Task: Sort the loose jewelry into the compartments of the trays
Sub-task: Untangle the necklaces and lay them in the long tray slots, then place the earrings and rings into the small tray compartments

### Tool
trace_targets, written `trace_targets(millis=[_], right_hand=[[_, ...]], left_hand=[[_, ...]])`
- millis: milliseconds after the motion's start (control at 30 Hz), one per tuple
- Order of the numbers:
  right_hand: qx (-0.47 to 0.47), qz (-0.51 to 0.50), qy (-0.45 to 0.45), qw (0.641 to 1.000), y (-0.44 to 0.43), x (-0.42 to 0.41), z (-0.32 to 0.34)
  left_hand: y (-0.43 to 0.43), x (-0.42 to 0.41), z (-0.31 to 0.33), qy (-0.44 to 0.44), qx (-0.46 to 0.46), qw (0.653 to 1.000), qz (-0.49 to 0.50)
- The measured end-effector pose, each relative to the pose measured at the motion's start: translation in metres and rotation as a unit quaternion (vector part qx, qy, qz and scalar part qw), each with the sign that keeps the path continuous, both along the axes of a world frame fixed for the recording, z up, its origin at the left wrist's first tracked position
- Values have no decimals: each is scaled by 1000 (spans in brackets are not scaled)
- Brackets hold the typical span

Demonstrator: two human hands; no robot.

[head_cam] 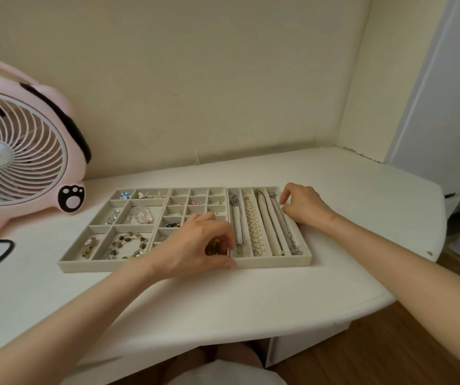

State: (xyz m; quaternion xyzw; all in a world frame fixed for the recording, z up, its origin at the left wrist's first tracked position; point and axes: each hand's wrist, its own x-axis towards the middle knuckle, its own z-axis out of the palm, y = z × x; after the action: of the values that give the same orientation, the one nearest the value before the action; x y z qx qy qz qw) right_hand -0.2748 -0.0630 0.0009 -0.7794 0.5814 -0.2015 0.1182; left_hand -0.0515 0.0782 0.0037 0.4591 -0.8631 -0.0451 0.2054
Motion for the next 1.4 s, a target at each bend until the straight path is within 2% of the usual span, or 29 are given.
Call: trace_targets(millis=[667,833,900,1000,1167,1267,1400], right_hand=[[-22,-37,41,998,-64,4,15],[-47,-59,97,992,-72,12,15],[-99,-60,114,987,-70,18,16],[-140,-6,75,987,-59,38,19],[-93,118,18,988,-33,83,20],[-84,172,18,981,-24,107,12],[-81,167,42,982,-27,122,3]], left_hand=[[-4,-32,-10,42,-34,998,-31],[-3,-28,-5,37,-27,998,-35],[-9,-17,3,48,-33,998,-7],[-32,10,15,86,-42,992,79],[-81,61,21,85,-26,968,233],[-99,79,12,31,-21,953,301],[-104,84,3,-47,2,947,318]])
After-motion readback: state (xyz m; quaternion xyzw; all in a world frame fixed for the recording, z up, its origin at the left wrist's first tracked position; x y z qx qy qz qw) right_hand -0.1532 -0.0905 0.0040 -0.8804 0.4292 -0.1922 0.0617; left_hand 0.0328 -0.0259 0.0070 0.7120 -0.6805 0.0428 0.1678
